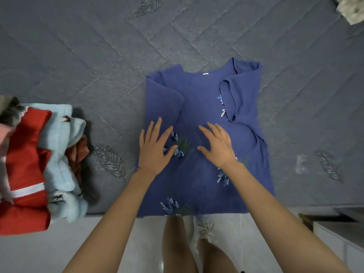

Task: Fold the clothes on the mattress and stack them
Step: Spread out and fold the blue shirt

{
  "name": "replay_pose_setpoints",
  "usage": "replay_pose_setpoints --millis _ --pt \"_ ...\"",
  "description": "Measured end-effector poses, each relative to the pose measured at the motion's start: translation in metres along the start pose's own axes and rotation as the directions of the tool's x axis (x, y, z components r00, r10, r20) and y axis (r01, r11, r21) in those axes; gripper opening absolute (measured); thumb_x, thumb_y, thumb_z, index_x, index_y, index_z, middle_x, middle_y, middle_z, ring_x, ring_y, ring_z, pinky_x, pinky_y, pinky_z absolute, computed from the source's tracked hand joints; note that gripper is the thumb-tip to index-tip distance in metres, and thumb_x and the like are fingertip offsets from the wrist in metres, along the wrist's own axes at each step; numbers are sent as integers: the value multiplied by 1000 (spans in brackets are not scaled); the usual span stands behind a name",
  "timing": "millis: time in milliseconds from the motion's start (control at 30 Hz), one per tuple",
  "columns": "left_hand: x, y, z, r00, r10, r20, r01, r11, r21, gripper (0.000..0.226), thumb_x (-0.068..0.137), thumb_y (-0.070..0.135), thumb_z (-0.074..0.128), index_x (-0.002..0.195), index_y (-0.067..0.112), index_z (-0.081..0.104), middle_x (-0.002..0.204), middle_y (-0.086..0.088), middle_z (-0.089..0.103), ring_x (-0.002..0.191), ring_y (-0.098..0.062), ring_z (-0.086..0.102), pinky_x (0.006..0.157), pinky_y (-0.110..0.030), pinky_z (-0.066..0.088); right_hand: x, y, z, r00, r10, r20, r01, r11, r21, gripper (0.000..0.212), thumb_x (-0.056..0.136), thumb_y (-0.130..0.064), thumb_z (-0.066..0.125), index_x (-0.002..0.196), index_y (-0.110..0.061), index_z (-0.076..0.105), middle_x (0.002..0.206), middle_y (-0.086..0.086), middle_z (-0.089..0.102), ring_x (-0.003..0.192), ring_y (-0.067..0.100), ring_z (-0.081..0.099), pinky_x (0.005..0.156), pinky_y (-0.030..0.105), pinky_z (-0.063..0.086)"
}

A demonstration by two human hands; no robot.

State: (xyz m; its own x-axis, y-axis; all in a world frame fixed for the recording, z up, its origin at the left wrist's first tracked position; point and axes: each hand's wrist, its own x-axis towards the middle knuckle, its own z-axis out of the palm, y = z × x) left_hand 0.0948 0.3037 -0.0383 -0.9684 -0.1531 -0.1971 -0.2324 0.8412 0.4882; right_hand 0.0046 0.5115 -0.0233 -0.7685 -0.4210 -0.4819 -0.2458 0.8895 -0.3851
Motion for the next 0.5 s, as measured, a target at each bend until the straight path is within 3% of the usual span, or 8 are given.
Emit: replay_pose_setpoints --millis 333,500 --pt "-80 41 63 996 32 81 -38 996 82 60 94 40 59 148 25 38 161 -6 17 149 -28 12 119 -52 10 -86 71 45 999 51 -16 -51 999 -10 74 94 -42 61 155 -29 22 164 1 11 152 25 1 122 43 3" --pt "-118 55 76 991 -86 106 79 994 71 59 96 40 55 150 28 34 162 -4 8 150 -25 5 120 -48 5 -124 99 53 996 90 -28 -91 995 -33 78 92 -45 62 156 -29 19 164 2 11 151 25 3 122 44 5"
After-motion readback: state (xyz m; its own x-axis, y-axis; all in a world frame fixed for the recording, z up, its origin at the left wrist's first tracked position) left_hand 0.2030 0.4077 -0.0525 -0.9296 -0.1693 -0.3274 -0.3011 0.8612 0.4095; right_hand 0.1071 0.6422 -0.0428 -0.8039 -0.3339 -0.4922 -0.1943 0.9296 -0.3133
